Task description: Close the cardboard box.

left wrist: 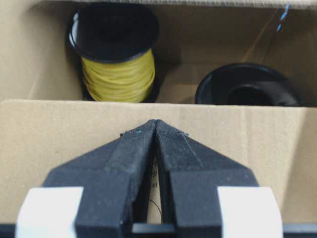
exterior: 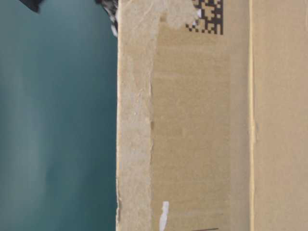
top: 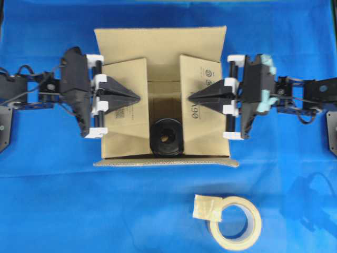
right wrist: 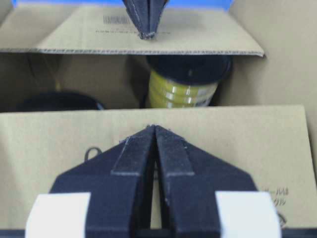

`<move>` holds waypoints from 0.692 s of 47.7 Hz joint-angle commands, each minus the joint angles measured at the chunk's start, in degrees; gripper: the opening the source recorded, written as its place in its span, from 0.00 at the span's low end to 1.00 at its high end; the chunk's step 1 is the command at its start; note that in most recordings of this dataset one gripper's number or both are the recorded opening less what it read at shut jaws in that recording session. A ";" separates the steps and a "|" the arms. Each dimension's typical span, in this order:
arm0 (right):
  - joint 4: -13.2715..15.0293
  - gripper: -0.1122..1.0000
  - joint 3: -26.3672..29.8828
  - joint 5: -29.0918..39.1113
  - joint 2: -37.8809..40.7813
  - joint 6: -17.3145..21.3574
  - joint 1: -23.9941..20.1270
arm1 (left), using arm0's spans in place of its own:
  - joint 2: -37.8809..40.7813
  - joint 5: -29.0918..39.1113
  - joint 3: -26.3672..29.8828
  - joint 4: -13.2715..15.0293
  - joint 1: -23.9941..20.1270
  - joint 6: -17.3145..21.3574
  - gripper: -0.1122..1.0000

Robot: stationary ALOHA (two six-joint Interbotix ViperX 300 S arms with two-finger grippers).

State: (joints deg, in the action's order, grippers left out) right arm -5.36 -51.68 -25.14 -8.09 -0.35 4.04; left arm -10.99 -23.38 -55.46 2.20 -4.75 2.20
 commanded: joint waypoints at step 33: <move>-0.44 0.10 1.23 -0.62 3.60 0.26 0.18 | 10.02 -0.97 11.25 0.09 -5.71 0.53 0.10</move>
State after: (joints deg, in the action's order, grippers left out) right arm -5.63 -51.42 -25.31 -4.04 -0.18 4.04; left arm -1.23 -23.91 -47.37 2.20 -9.32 2.55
